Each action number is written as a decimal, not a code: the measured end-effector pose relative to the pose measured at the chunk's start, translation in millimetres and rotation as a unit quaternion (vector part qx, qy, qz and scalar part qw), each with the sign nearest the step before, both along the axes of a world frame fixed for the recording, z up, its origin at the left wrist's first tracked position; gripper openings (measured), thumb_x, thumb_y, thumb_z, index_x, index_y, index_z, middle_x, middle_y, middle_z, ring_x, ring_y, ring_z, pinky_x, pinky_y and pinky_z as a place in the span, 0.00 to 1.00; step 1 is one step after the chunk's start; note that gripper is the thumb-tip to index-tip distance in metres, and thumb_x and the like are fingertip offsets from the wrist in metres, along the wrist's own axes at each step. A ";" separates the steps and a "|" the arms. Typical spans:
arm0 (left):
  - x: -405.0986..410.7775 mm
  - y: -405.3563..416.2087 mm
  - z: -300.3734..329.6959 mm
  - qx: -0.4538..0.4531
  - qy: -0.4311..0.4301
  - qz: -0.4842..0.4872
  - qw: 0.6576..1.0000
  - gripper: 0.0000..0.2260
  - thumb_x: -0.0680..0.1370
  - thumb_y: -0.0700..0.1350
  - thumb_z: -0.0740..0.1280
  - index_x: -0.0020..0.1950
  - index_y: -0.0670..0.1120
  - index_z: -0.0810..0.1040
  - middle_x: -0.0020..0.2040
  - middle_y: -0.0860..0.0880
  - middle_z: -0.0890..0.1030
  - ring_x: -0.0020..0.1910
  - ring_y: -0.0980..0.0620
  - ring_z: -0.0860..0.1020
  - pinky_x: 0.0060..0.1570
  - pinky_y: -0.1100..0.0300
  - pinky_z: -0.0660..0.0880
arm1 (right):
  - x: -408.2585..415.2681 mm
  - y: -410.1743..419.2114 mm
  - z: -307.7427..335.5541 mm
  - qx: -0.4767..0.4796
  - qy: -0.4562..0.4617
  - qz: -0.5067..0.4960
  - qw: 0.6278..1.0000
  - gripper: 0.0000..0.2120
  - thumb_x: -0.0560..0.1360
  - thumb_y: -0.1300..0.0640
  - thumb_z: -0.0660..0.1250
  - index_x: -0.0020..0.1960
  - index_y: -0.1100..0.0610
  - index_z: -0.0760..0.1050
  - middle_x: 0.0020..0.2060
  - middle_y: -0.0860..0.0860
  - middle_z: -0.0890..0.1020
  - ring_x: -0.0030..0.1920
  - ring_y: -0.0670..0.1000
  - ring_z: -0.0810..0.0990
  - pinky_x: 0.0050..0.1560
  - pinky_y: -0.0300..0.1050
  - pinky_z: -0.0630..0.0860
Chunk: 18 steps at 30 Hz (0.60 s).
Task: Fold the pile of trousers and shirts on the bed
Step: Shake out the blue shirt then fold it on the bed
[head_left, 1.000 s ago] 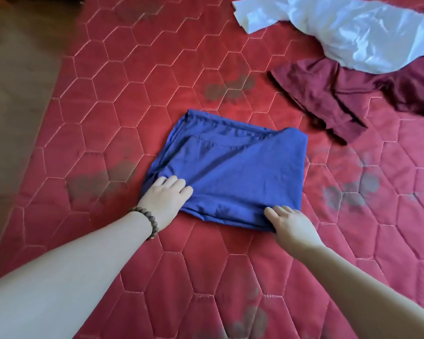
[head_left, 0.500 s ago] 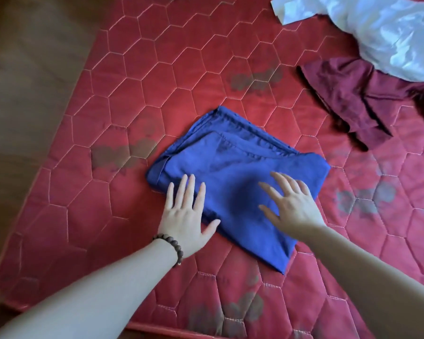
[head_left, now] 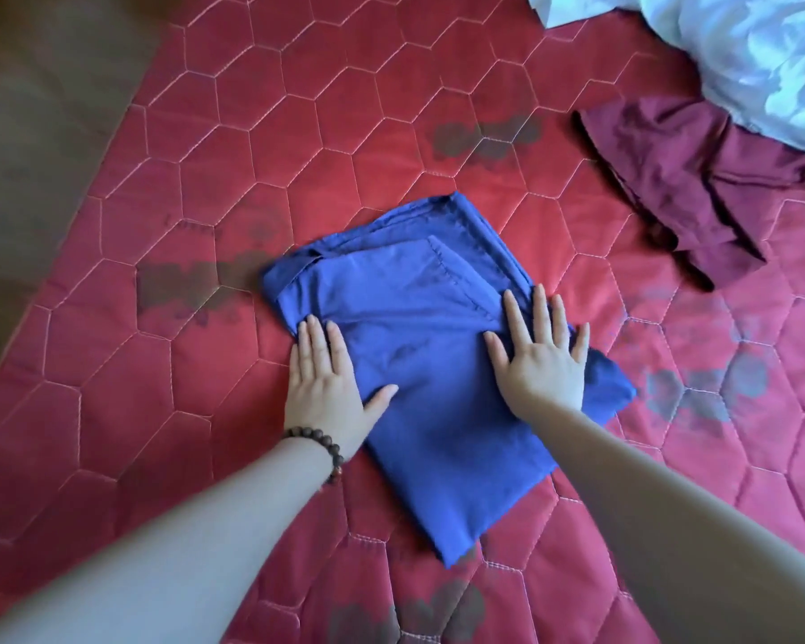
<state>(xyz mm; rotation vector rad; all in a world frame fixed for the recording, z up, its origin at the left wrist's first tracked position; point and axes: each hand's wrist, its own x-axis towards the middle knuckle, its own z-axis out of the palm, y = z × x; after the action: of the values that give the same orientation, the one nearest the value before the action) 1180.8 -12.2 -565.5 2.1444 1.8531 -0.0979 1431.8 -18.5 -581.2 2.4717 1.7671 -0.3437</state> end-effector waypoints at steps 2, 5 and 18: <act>-15.5 25.2 -1.0 -0.017 0.046 -0.074 0.996 0.50 0.72 0.71 0.57 0.78 0.37 0.45 0.78 0.35 0.45 0.78 0.41 0.44 0.76 0.47 0.45 | -18.7 -19.8 1.2 -0.008 0.010 -0.074 0.997 0.31 0.78 0.34 0.41 0.78 0.42 0.45 0.79 0.49 0.46 0.78 0.52 0.43 0.74 0.64 0.40; -26.8 69.1 3.2 -0.026 0.124 -0.165 0.978 0.50 0.70 0.74 0.54 0.79 0.43 0.40 0.79 0.42 0.40 0.78 0.45 0.38 0.75 0.43 0.41 | -54.4 -48.8 4.3 -0.023 0.027 -0.160 0.986 0.32 0.78 0.35 0.43 0.79 0.45 0.43 0.79 0.53 0.45 0.78 0.55 0.42 0.73 0.65 0.39; 14.2 42.7 5.7 0.022 0.025 -0.105 0.994 0.36 0.80 0.60 0.51 0.78 0.40 0.42 0.79 0.39 0.41 0.78 0.44 0.39 0.76 0.49 0.40 | -112.3 -20.5 23.9 0.114 0.065 0.086 0.988 0.27 0.79 0.61 0.55 0.77 0.63 0.55 0.77 0.58 0.55 0.77 0.56 0.51 0.76 0.61 0.48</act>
<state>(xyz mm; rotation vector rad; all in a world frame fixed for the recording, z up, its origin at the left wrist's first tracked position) 1194.9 30.5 -559.8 2.3809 1.6644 -0.1592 1319.5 -39.0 -557.3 2.4668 2.1684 -0.3126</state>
